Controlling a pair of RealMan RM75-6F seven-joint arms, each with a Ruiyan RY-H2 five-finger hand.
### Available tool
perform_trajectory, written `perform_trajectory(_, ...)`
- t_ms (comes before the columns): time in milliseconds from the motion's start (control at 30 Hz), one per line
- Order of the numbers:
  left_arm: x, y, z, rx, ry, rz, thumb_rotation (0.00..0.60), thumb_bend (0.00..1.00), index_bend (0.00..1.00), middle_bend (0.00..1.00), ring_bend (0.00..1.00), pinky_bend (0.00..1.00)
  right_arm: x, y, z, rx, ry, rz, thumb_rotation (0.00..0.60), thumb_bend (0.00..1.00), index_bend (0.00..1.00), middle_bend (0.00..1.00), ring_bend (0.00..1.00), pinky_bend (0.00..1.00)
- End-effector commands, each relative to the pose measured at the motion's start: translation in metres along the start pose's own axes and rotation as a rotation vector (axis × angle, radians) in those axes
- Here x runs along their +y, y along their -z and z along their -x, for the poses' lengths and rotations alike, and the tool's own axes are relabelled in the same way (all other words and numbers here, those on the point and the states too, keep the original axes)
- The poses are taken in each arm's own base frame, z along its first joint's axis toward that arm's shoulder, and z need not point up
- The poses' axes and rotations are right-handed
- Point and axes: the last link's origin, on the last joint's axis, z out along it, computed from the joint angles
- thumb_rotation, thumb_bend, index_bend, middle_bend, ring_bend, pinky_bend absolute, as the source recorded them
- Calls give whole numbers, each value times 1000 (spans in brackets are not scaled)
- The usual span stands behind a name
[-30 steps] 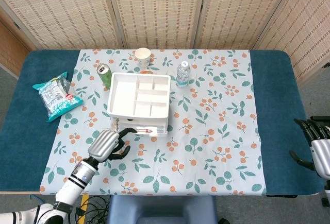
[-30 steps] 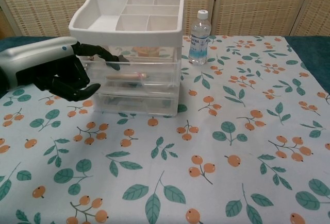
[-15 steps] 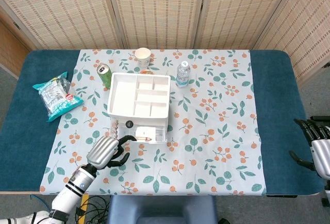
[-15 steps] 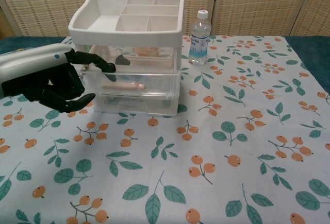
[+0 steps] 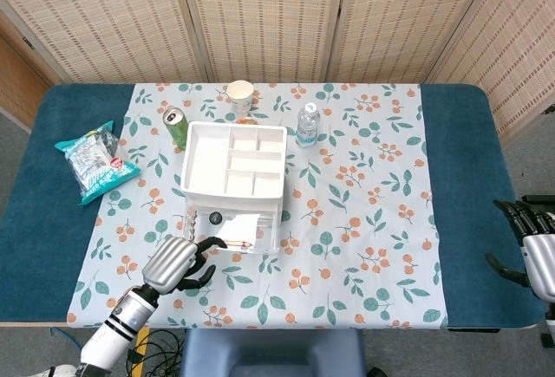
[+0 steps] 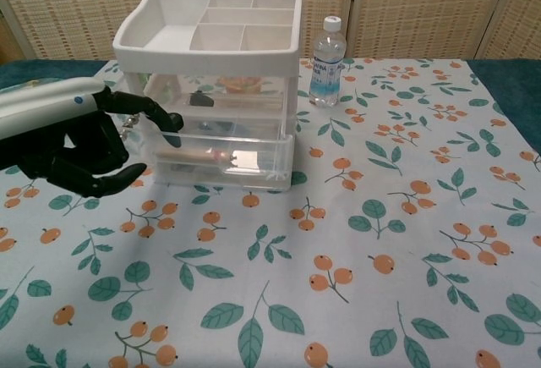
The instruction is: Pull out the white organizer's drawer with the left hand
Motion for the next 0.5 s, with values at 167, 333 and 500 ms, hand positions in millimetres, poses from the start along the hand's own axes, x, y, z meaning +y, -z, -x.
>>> perform_trajectory(167,1,6,1,-2,-6,-2,600,476,333,957,993,1000,0,0,0,0,0,-1,600,253,114,176,162,175)
perform_trajectory(333,2,11,2,-7,-8,-3,600,476,332,957,993,1000,0,1,0,2,-2,-2,600,253,114,176,162,175)
perform_trajectory(500,4,14,4,-15,-10,0,600,476,328,957,992,1000,0,1,0,2,-2,-2,600,253,115,176,162,176)
